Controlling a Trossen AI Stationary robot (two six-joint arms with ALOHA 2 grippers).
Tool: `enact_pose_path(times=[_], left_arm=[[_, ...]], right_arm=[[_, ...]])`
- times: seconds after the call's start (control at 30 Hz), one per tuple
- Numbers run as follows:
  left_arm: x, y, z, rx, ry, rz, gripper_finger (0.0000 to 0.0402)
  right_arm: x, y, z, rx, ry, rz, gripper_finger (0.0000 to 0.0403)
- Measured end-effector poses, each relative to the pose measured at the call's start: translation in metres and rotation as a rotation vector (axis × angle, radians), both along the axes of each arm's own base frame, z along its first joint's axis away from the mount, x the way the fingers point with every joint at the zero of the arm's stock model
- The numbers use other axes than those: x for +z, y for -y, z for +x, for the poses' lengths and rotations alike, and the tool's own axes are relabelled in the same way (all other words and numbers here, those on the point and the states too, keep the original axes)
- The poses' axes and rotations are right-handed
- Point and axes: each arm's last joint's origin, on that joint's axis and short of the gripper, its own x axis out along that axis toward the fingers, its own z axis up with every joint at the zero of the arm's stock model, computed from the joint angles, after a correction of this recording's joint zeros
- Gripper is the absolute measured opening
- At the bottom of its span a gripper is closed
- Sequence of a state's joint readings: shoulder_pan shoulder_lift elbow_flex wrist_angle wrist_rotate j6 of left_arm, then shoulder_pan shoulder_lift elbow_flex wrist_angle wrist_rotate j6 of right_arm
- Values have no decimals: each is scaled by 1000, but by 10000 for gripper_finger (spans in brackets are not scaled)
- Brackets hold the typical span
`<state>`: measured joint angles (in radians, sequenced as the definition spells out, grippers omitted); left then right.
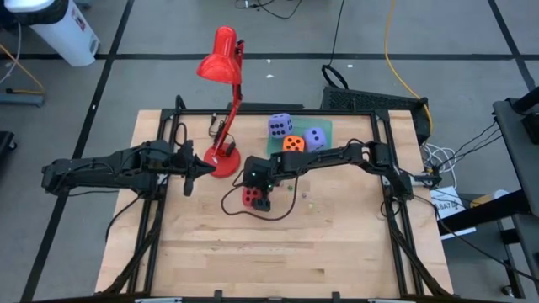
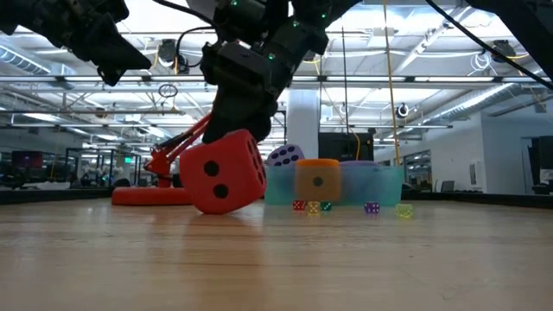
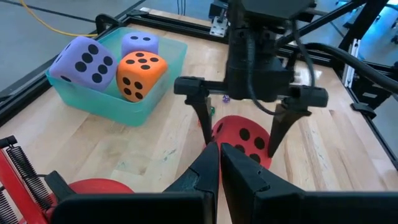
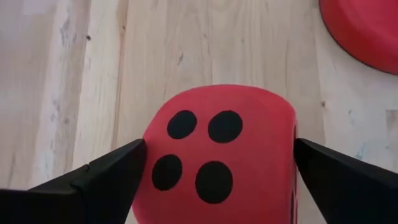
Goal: Pick & Place Dice
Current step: Put the big red dice into the green bin
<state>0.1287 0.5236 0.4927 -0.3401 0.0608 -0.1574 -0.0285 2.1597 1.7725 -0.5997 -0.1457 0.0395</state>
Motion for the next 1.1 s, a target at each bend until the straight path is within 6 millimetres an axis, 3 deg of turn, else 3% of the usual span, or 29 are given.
enact_pose_path(times=[0.4, 0.57, 0.7, 0.9, 1.1], left_arm=[[0, 0, 0, -2, 1, -1, 24], [0, 0, 0, -2, 1, 1, 24], [0, 0, 0, -2, 1, 2, 24], [0, 0, 0, -3, 1, 4, 24], [0, 0, 0, -5, 1, 10, 24]], right_arm=[[28, 1, -6, 22, 76, 32, 339], [30, 1, -8, 4, 69, 3, 327], [29, 1, -9, 32, 57, -11, 339], [31, 0, -8, 118, 84, -60, 392], [32, 1, -8, 195, 101, -108, 397]])
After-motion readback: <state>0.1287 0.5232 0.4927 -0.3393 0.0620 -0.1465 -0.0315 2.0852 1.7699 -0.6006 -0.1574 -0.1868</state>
